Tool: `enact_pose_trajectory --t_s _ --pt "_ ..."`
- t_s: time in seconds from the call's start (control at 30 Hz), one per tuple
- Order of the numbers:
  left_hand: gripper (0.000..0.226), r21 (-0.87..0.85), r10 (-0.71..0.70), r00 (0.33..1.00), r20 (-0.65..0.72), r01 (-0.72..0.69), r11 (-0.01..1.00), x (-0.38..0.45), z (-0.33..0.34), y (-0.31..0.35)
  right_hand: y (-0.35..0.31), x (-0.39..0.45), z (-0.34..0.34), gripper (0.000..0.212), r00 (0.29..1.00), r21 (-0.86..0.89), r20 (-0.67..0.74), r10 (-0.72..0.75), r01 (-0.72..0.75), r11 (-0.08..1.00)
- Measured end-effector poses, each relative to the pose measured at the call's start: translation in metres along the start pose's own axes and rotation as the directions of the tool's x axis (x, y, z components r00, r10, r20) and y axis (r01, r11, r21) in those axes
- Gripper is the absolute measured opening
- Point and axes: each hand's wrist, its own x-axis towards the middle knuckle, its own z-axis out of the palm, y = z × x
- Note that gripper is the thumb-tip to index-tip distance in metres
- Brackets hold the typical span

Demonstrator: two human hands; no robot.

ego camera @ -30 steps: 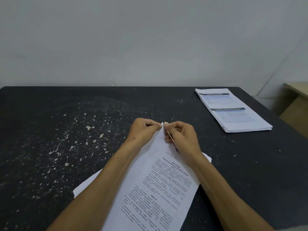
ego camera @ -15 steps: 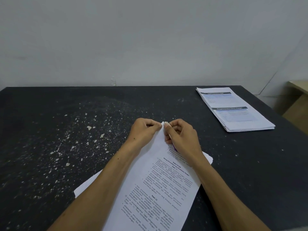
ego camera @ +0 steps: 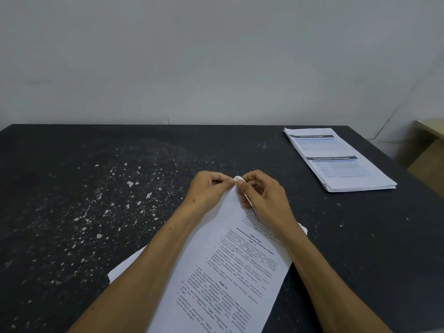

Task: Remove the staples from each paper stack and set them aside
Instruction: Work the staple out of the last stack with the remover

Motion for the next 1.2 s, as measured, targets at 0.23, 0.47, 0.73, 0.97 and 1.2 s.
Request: enact_pose_trajectory --t_s 0.23,0.47,0.73,0.97,1.2 --pt "0.012 -0.029 0.001 1.000 0.019 -0.001 1.000 0.000 -0.002 -0.001 0.001 0.001 -0.003 0.017 1.000 -0.026 0.013 -0.014 0.014 1.000" --pt "0.012 -0.045 -0.057 0.998 0.020 0.058 0.997 -0.001 -0.002 0.002 -0.003 0.002 -0.004 0.025 0.987 0.163 -0.035 0.160 -0.152 0.975" --pt "0.013 -0.063 -0.036 0.996 0.085 0.041 0.997 -0.005 -0.006 0.004 -0.001 0.010 0.005 0.013 0.992 -0.280 -0.057 -0.110 0.090 0.956" --pt "0.014 -0.023 -0.053 0.994 0.092 0.055 0.998 -0.003 -0.008 0.002 -0.009 0.014 -0.003 0.011 0.986 -0.566 0.043 -0.159 0.155 0.810" --pt "0.013 -0.016 -0.011 0.995 0.097 0.013 1.000 -0.003 -0.009 0.001 -0.007 0.024 -0.014 0.011 0.964 -0.551 0.186 -0.191 0.263 0.792"
